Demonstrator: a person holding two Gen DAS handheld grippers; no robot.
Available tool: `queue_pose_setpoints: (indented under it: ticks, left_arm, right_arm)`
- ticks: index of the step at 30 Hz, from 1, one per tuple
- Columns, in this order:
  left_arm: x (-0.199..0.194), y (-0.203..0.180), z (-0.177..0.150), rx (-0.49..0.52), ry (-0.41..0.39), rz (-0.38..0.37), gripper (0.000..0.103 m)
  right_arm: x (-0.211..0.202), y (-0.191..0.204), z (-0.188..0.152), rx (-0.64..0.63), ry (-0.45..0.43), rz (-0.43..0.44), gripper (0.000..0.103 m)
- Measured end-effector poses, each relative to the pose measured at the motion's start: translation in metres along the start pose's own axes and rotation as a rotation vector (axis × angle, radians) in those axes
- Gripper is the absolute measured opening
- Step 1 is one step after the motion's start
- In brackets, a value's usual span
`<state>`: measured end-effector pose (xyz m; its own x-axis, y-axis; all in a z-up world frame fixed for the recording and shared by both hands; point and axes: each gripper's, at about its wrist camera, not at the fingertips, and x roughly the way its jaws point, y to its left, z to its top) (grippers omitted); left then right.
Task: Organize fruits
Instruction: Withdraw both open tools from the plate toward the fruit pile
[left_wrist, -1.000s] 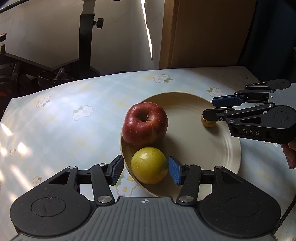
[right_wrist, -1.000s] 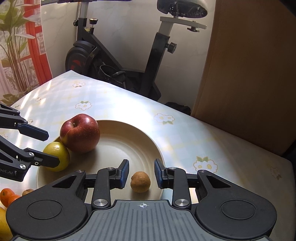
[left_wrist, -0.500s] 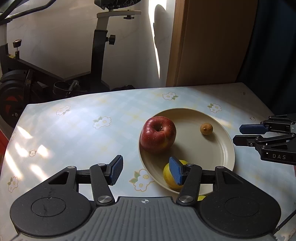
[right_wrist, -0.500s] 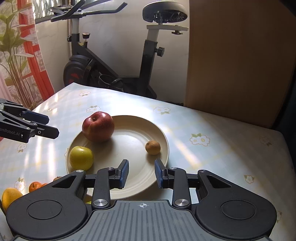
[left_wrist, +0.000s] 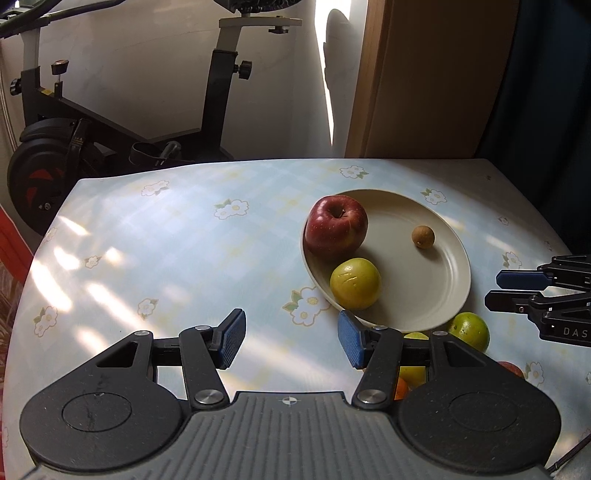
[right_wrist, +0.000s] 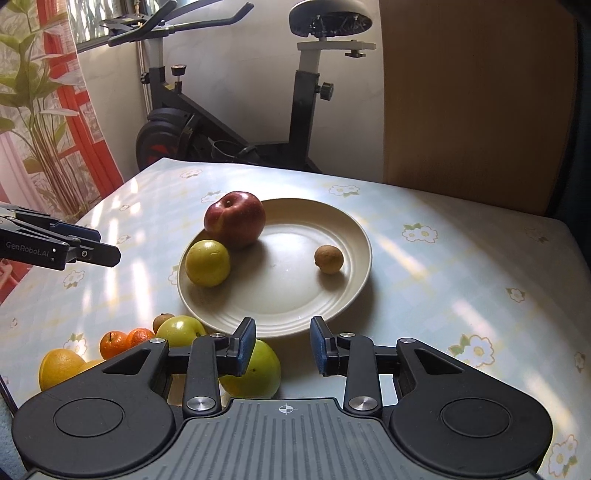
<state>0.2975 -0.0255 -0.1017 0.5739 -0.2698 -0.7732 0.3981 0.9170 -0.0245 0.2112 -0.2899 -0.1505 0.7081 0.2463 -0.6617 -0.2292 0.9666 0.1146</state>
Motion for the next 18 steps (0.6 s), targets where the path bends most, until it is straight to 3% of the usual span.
queue_pose_setpoints:
  ticks: [13,18]
  left_arm:
    - [-0.012,0.012,-0.027,-0.068,0.020,-0.012,0.058]
    - [-0.008,0.013,-0.032,-0.090,0.039,-0.021,0.058]
  right_arm:
    - [0.007,0.007,-0.016,0.037,0.032,0.019,0.033]
    - [0.014,0.015,-0.019,0.020,0.059,0.043,0.039]
